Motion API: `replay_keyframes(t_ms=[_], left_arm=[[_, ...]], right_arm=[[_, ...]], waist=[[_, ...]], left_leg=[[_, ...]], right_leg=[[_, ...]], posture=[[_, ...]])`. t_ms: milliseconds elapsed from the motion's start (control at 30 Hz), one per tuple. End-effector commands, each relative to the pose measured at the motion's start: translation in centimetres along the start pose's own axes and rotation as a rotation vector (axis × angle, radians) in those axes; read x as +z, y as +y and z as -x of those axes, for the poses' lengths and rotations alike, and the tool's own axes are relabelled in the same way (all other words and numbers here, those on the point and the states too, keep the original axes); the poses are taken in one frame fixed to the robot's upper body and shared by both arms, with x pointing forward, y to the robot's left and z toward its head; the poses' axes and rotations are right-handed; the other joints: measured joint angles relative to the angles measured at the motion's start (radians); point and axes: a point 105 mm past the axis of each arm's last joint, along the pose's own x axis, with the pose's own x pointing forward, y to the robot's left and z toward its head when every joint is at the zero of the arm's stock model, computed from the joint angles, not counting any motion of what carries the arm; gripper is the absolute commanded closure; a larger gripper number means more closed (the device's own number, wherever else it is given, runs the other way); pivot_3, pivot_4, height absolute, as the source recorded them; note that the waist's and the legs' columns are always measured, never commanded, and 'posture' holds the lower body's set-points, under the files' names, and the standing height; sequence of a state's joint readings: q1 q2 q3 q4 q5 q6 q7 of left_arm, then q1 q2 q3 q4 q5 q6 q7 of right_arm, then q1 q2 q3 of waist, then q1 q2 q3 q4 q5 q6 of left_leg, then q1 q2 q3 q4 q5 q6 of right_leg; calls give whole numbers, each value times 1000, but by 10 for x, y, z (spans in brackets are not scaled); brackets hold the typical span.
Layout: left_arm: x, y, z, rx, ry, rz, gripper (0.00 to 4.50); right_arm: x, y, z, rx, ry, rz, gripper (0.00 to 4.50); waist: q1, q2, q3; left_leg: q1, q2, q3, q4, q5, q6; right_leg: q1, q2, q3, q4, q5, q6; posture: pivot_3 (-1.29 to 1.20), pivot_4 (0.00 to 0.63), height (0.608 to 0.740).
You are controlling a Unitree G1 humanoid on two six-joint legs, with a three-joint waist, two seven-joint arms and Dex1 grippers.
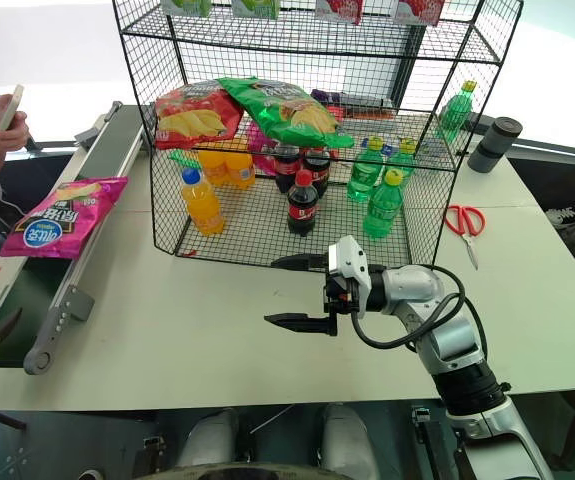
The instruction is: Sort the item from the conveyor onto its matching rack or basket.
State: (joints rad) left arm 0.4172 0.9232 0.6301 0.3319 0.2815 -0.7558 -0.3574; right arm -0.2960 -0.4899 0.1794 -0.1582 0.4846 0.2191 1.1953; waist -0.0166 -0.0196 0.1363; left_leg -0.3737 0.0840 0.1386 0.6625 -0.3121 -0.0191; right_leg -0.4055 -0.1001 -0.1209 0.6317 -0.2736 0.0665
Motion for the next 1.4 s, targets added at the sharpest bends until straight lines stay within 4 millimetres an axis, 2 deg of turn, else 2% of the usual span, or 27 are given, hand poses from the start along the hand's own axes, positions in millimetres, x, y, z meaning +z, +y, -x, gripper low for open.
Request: replay_keyframes(t_ms=[33,533,633,867,967,1067,1167,1233,1400], left_arm=[[2,6,-3,13,-11,-6,0],[-2,0,-7,2,-3,35,0],[2,0,-9,3,-20,46,830],[7,-4,-13,-14,-38,59,4456],[7,-5,-13,-19,-39,66,4484],[7,4,-15,31,-41,131,4484],[12,33,-18,159,-82,302,4484],[23,54,-20,225,-160,456,4484],[45,84,-19,225,-303,629,4484]], right_arm=[[9,-1,3,-12,-14,45,37],[15,-5,1,-39,-26,57,37],[13,-4,2,-41,-17,58,0],[14,-6,4,-52,-9,66,0],[13,-6,5,-54,-5,68,0],[11,-6,6,-59,1,69,0],[10,-6,6,-63,2,70,0],[10,-6,6,-64,1,69,0],[9,-9,6,-70,1,72,0]], waist=[[0,0,0],[0,0,0],[0,0,0],[0,0,0],[-1,0,0],[0,0,0],[2,-1,-1],[3,-2,-1],[-1,-3,-2]], left_leg=[[0,0,0,0,0,0],[0,0,0,0,0,0],[0,0,1,0,0,0],[0,0,1,0,0,0],[0,0,1,0,0,0],[0,0,1,0,0,0],[0,0,1,0,0,0],[0,0,0,0,0,0],[0,0,0,1,0,-1]], right_leg=[[0,0,0,0,0,0],[0,0,0,1,0,0],[0,0,0,0,0,0],[0,0,0,0,0,0],[0,0,0,1,0,0],[0,0,0,1,0,0],[0,0,0,1,0,0],[1,0,0,1,0,0],[4,0,0,1,0,0]], posture=[[0,150,726],[0,150,726],[0,150,726],[0,150,726],[0,150,726],[0,150,726],[0,150,726],[0,150,726],[0,150,726]])
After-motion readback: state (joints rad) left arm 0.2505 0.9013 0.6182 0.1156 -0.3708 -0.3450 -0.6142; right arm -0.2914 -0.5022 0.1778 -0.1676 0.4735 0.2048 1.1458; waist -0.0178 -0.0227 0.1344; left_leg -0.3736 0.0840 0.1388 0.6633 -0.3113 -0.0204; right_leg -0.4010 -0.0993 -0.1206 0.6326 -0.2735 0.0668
